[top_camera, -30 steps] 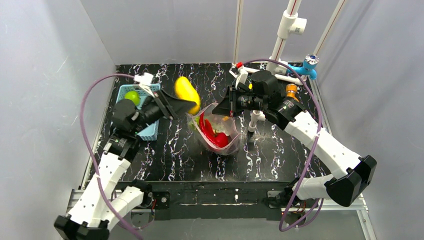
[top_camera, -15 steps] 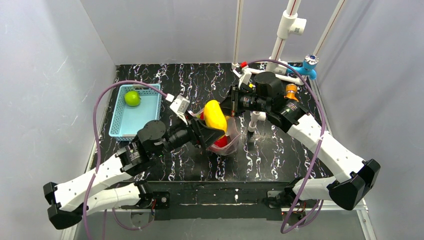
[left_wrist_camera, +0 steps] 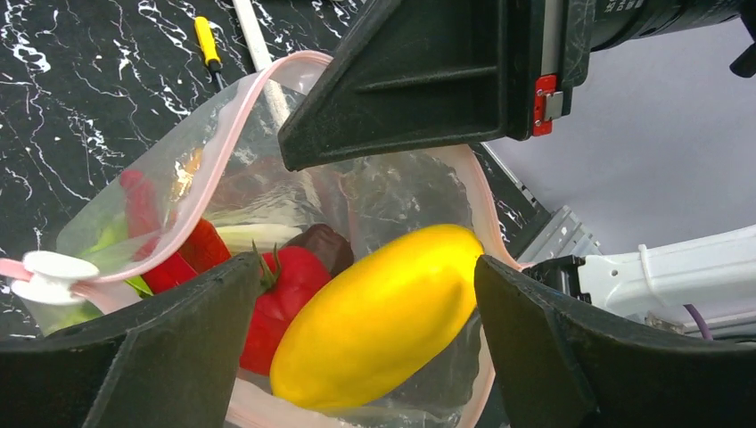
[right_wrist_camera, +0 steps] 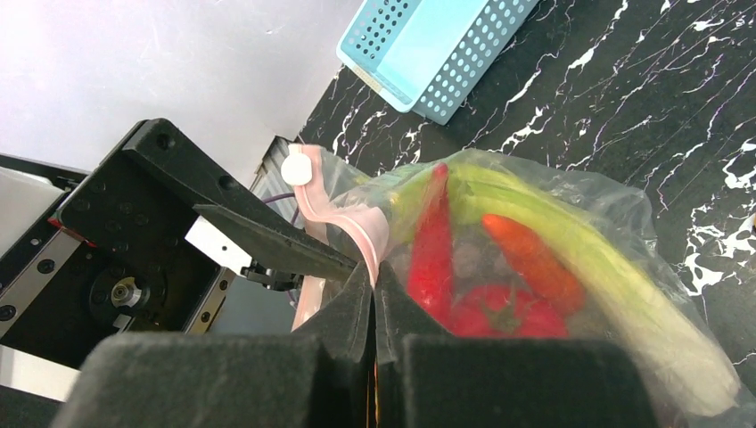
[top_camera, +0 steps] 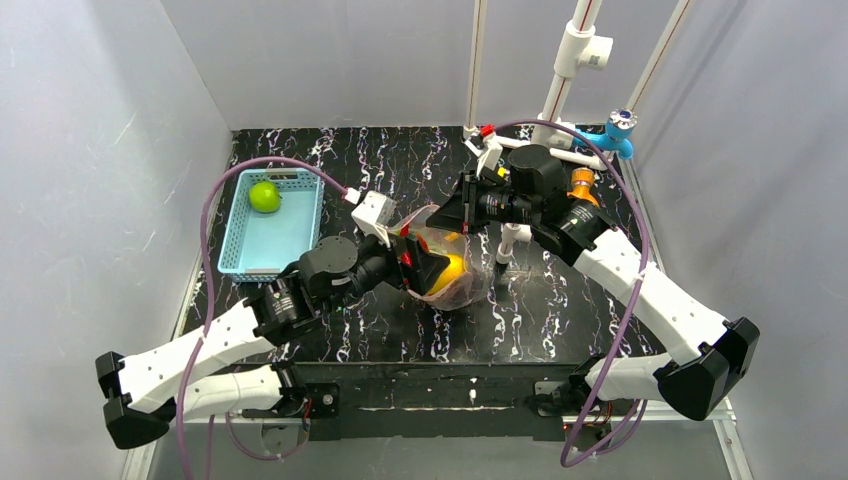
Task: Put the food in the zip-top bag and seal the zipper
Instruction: Place the fake fruit in the zipper food storage bag.
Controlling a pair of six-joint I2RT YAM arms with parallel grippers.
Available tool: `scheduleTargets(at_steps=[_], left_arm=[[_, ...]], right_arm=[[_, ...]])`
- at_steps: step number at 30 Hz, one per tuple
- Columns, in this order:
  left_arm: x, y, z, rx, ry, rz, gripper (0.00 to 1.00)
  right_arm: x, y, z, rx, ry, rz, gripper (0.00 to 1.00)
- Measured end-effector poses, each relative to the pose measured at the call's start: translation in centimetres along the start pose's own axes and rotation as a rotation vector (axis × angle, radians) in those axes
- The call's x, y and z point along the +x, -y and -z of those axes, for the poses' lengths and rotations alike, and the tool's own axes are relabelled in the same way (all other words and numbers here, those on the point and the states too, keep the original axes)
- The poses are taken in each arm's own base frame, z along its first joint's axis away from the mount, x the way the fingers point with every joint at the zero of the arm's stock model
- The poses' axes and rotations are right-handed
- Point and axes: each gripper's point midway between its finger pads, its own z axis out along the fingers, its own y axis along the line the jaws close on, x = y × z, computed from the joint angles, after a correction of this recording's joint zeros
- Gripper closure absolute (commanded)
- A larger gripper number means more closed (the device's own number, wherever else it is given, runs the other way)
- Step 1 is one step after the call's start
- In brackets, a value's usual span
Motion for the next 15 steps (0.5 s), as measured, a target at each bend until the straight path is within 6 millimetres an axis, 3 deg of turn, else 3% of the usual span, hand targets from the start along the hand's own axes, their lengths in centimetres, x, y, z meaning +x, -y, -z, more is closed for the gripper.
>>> scheduleTargets(at_steps=[7, 15], left_arm=[[-1.2, 0.5, 1.0, -0.006, -0.031, -0.008, 0.1], [-5.4, 1.1, 4.8, -0.035, -0.042, -0.032, 0.24]], right_arm=[[0.0, -0.2, 0.0, -0.012, -0.001, 0.003, 0.99], [0.0, -0.3, 0.0, -0.019, -0.005, 0.004, 0.99]])
